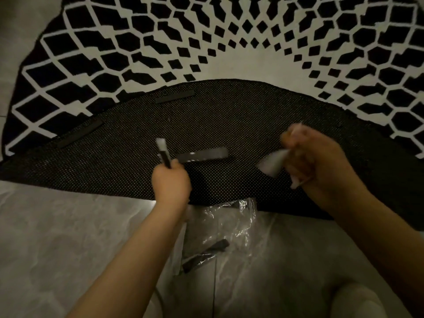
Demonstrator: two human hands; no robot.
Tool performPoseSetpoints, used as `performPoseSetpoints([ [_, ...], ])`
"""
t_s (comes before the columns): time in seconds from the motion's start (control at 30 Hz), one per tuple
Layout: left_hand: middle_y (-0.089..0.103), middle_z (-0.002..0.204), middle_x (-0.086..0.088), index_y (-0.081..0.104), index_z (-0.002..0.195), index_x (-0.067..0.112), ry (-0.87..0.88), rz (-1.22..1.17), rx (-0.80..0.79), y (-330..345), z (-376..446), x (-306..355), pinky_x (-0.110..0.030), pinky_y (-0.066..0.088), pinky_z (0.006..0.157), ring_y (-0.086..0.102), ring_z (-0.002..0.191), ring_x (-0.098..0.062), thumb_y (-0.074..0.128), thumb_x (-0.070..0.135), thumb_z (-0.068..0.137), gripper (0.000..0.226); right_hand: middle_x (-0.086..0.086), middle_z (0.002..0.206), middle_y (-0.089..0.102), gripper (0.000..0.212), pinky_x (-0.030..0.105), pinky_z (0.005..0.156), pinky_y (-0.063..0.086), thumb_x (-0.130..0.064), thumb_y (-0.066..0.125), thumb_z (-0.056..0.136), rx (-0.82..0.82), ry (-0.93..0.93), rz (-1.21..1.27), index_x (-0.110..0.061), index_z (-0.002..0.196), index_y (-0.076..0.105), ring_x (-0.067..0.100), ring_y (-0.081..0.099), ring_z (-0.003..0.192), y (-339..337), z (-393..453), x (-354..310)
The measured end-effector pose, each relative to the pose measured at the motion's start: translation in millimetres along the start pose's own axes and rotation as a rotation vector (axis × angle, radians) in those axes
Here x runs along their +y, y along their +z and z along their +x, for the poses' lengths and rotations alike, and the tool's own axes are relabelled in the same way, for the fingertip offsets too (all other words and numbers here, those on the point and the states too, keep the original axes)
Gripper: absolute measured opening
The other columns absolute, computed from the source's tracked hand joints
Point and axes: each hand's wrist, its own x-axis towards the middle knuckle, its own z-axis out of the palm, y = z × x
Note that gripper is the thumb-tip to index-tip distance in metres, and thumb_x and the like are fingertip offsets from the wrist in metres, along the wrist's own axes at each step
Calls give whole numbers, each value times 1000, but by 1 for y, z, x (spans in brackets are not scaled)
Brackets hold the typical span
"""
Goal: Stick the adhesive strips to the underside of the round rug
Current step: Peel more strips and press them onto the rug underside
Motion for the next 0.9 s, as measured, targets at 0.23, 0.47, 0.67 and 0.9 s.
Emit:
performPoseSetpoints([
  [0.23,36,53,4,50,77,18,78,-147,10,-20,1,-1,-19,30,38,33,39,-5,41,25,100,25,-6,57,36,25,27,56,32,-13,31,91,73,166,-73,-14,79,53,9,34,51,-28,9,-3],
  [0.47,41,50,10,56,78,19,339,-91,-92,-13,-6,4,-25,37,46,39,41,-1,48,26,97,22,-9,39,30,28,14,30,32,-34,58,79,32,457,14,-12,66,48,4,23,32,-1,6,15],
  [0.67,51,55,16,59,79,27,486,-57,-160,-11,-8,1,-36,39,66,46,59,-6,52,26,95,17,-10,42,38,54,14,29,22,-70,58,71,-321,766,41,-16,73,56,2,26,30,3,6,26],
  [0.9,48,59,12,56,79,29,581,-30,-178,-10,-16,7,-24,38,59,45,57,-6,55,23,93,15,-10,40,25,24,12,24,16,-27,56,82,-235,726,221,-14,62,50,0,21,26,17,4,22],
])
